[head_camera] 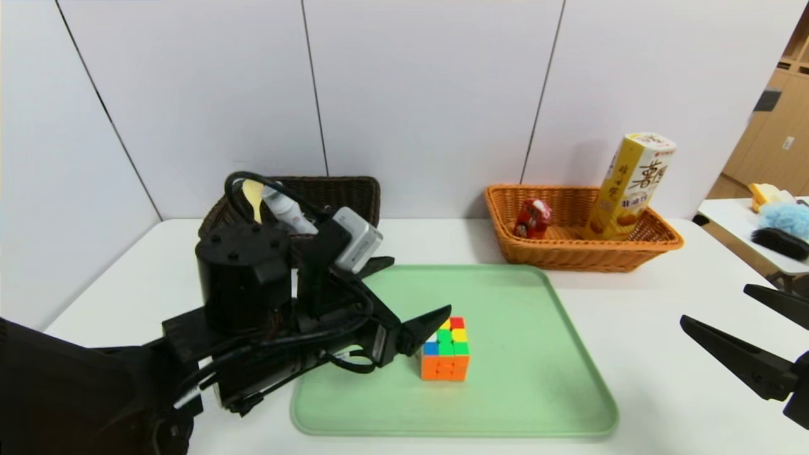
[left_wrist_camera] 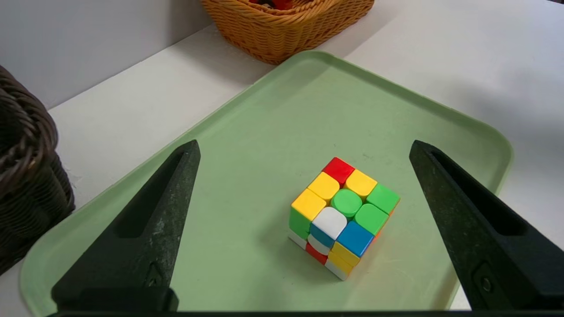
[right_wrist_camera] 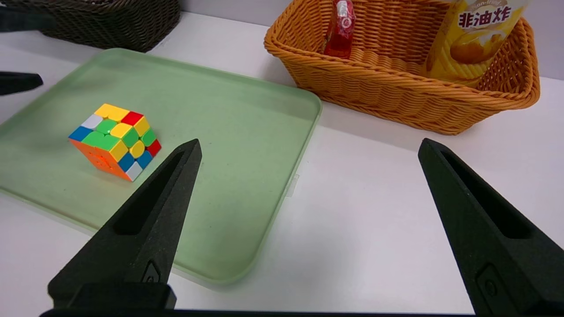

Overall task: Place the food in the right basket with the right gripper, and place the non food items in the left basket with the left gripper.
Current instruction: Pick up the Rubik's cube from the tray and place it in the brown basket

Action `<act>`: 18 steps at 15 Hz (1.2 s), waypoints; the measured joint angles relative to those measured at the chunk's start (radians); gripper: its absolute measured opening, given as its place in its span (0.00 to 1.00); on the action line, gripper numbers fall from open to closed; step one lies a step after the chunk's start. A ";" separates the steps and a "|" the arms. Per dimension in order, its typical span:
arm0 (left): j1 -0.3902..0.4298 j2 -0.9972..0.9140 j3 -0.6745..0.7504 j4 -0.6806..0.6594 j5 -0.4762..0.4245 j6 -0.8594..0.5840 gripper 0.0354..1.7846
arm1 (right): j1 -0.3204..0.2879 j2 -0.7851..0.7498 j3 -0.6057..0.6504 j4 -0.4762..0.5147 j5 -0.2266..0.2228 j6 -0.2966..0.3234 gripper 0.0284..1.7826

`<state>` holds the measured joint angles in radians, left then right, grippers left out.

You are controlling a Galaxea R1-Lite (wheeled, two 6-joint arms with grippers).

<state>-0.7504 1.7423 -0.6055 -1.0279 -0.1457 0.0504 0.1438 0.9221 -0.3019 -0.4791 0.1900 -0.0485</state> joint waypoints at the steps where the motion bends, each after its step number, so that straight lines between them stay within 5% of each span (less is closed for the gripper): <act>1: -0.011 0.024 0.035 -0.068 0.001 -0.004 0.94 | 0.000 0.000 0.000 -0.001 0.000 0.000 0.95; 4: -0.042 0.072 0.092 -0.193 -0.001 -0.011 0.94 | 0.000 0.000 0.004 0.001 0.000 0.000 0.95; 18: -0.085 0.243 0.124 -0.321 0.004 -0.003 0.94 | -0.005 -0.019 -0.001 0.008 0.007 -0.001 0.95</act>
<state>-0.8351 1.9849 -0.4811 -1.3489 -0.1419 0.0479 0.1389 0.9030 -0.3026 -0.4713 0.1966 -0.0500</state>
